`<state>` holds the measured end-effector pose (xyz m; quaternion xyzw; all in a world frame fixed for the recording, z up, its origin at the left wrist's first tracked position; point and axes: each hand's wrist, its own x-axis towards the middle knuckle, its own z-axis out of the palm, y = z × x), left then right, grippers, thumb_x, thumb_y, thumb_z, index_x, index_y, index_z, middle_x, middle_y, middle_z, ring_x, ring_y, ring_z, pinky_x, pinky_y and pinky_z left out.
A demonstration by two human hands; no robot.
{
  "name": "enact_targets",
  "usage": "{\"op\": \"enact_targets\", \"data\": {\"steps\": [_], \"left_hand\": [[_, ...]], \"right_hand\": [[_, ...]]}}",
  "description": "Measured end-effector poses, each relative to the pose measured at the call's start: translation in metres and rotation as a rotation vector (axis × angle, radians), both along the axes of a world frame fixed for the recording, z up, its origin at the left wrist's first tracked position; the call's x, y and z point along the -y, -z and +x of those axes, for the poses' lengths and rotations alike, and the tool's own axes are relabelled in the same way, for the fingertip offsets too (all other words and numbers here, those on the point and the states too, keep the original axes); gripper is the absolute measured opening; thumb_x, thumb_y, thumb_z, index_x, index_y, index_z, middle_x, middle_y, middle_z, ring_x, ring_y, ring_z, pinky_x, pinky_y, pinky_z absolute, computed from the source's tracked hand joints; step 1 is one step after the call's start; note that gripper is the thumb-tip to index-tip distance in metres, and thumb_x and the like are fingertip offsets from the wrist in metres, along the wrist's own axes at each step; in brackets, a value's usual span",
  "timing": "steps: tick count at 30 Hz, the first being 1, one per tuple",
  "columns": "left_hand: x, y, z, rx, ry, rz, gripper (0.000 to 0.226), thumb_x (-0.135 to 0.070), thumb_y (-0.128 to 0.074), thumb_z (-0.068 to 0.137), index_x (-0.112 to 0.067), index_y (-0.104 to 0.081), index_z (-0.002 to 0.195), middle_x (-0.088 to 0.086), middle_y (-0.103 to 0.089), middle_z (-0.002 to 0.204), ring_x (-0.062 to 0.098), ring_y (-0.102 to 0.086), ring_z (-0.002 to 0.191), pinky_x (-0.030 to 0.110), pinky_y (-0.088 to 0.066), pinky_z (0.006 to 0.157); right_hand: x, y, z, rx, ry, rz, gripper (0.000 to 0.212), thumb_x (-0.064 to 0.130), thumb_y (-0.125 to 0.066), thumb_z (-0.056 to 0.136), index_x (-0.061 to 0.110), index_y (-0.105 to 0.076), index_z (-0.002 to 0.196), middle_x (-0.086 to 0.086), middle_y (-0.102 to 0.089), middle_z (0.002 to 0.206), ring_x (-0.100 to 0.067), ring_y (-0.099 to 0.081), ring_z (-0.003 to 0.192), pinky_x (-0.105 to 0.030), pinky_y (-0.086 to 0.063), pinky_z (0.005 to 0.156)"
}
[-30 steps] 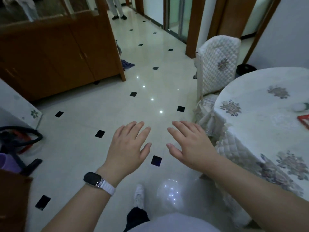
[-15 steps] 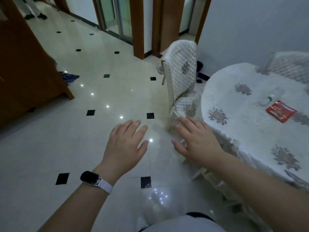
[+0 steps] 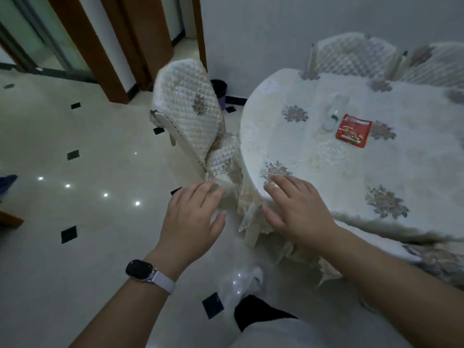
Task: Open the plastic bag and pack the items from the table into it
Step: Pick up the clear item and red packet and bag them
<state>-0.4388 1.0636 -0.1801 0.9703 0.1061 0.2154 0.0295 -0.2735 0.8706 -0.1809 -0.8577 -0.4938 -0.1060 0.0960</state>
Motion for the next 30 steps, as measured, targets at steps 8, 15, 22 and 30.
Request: {"op": "enact_targets", "data": {"steps": [8, 15, 22, 30], "left_hand": [[-0.025, -0.011, 0.156, -0.064, 0.169, 0.027, 0.042, -0.035, -0.061, 0.088, -0.014, -0.065, 0.123, 0.009, -0.061, 0.13, 0.031, -0.055, 0.12, 0.044, -0.042, 0.097], [-0.023, -0.01, 0.269, -0.093, 0.331, 0.023, 0.042, -0.035, -0.062, 0.088, -0.015, -0.065, 0.125, 0.009, -0.061, 0.131, 0.033, -0.054, 0.122, 0.046, -0.043, 0.099], [-0.022, 0.005, 0.366, -0.171, 0.5, 0.026, 0.044, -0.036, -0.057, 0.089, -0.014, -0.064, 0.127, 0.01, -0.061, 0.132, 0.033, -0.054, 0.123, 0.048, -0.046, 0.098], [-0.039, 0.044, 0.499, -0.233, 0.698, -0.012, 0.047, -0.038, -0.05, 0.09, -0.012, -0.064, 0.126, 0.013, -0.062, 0.129, 0.036, -0.057, 0.119, 0.048, -0.047, 0.095]], "right_hand": [[-0.01, 0.003, 0.13, -0.086, 0.181, 0.023, 0.048, 0.047, -0.046, 0.089, 0.015, -0.064, 0.12, -0.009, -0.06, 0.131, -0.031, -0.055, 0.118, -0.043, -0.043, 0.096], [0.014, 0.003, 0.195, -0.103, 0.386, 0.029, 0.049, 0.047, -0.045, 0.089, 0.015, -0.064, 0.12, -0.01, -0.061, 0.13, -0.032, -0.057, 0.118, -0.045, -0.045, 0.096], [0.044, 0.023, 0.232, -0.186, 0.642, -0.016, 0.05, 0.048, -0.044, 0.088, 0.015, -0.064, 0.119, -0.01, -0.061, 0.131, -0.031, -0.058, 0.116, -0.045, -0.046, 0.095], [0.047, 0.037, 0.305, -0.249, 0.908, -0.12, 0.053, 0.05, -0.042, 0.088, 0.014, -0.064, 0.119, -0.011, -0.061, 0.13, -0.033, -0.057, 0.117, -0.046, -0.046, 0.093]]}}
